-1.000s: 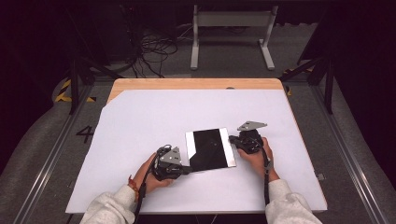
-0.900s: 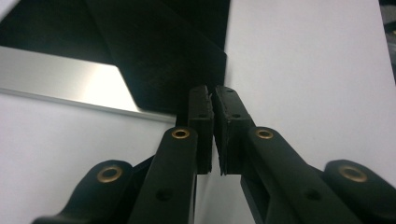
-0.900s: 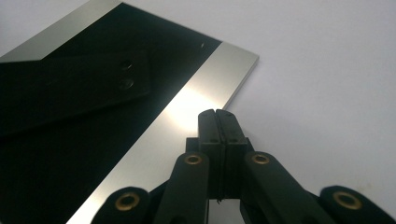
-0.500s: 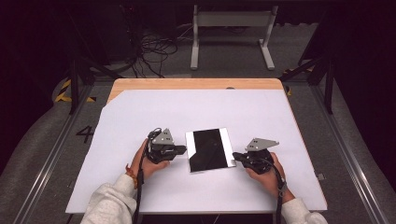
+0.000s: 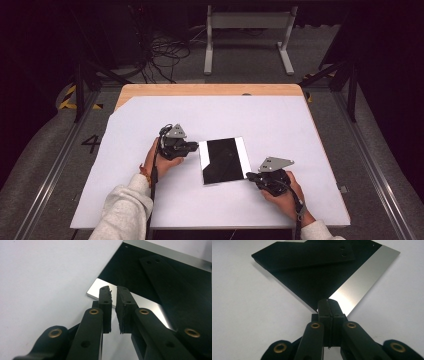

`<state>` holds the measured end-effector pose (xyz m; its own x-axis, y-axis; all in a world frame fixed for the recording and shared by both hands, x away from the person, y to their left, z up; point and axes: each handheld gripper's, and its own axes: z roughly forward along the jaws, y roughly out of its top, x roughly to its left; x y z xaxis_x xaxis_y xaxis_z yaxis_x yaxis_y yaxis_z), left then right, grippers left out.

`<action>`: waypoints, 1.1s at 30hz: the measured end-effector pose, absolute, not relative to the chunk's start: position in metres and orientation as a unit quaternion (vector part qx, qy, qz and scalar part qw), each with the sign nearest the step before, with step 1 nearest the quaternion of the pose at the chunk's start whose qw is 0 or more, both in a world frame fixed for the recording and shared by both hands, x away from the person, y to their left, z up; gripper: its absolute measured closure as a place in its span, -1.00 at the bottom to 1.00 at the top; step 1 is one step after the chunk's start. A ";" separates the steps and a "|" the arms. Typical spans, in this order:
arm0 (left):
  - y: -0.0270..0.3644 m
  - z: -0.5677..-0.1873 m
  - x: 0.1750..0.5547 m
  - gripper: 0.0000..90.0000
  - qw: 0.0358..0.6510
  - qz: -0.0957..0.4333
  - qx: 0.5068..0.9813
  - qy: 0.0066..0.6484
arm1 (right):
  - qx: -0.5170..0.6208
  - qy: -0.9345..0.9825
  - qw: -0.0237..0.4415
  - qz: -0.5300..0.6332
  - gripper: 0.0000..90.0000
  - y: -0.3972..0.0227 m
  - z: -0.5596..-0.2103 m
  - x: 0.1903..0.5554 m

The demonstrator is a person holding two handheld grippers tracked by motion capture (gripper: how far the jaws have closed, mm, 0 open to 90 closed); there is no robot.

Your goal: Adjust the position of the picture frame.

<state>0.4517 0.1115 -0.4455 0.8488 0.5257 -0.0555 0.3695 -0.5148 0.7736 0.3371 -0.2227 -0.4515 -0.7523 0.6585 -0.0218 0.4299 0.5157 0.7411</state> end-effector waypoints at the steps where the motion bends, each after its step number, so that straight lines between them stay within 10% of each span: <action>1: 0.111 -0.446 0.454 0.85 0.422 0.099 0.861 0.265 | 0.317 0.857 0.151 0.377 1.00 -0.224 -0.451 0.335; 33: 0.097 -0.460 0.483 0.81 0.404 0.142 0.859 0.282 | 0.323 0.852 0.161 0.379 1.00 -0.232 -0.459 0.318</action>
<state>0.4832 0.0965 -0.4605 0.8007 0.5989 0.0167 0.3691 -0.5151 0.7736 0.3176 -0.2317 -0.4595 -0.7398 0.6722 -0.0307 0.4278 0.5051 0.7496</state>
